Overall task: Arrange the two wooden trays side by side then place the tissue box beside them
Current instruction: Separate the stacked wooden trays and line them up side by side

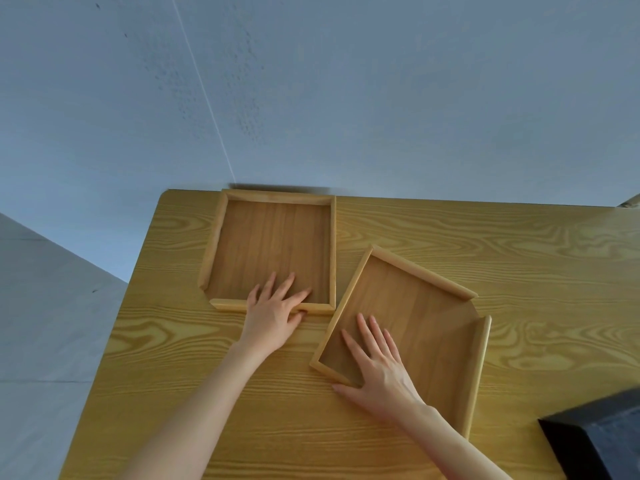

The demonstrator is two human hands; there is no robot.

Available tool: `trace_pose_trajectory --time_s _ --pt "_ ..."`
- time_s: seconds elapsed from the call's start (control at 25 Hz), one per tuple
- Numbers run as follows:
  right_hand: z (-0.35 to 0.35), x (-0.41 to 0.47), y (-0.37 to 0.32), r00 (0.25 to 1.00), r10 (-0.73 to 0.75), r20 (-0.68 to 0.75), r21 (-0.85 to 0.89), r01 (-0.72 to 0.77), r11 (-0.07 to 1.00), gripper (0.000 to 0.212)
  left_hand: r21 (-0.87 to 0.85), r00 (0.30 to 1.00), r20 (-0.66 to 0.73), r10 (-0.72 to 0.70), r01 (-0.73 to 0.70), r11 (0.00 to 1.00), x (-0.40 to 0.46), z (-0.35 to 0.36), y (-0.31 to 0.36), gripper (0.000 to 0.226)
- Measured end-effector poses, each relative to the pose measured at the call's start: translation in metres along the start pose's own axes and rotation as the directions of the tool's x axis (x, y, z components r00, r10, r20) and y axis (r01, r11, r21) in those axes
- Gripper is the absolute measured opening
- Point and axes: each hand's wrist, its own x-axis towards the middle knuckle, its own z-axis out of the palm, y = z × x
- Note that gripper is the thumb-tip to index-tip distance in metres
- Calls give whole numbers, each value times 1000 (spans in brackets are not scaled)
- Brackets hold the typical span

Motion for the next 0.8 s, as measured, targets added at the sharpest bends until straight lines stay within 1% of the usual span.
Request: trace_pose_trajectory --time_s 0.2,0.48,0.64,0.8 --pt "-2 5 10 1000 -7 -15 33 7 999 89 5 1000 -27 12 -12 1000 0 2 -1 47" --pt "-21 36 38 1000 17 -5 59 -16 998 93 -7 998 -57 14 -14 1000 0 5 -2 47" --pt "-35 56 53 998 56 -2 60 -56 997 93 -9 998 -59 11 -12 1000 0 7 -4 47" --pt "-46 78 56 988 156 -22 94 -153 984 89 -13 998 -64 16 -16 1000 0 8 -4 47"
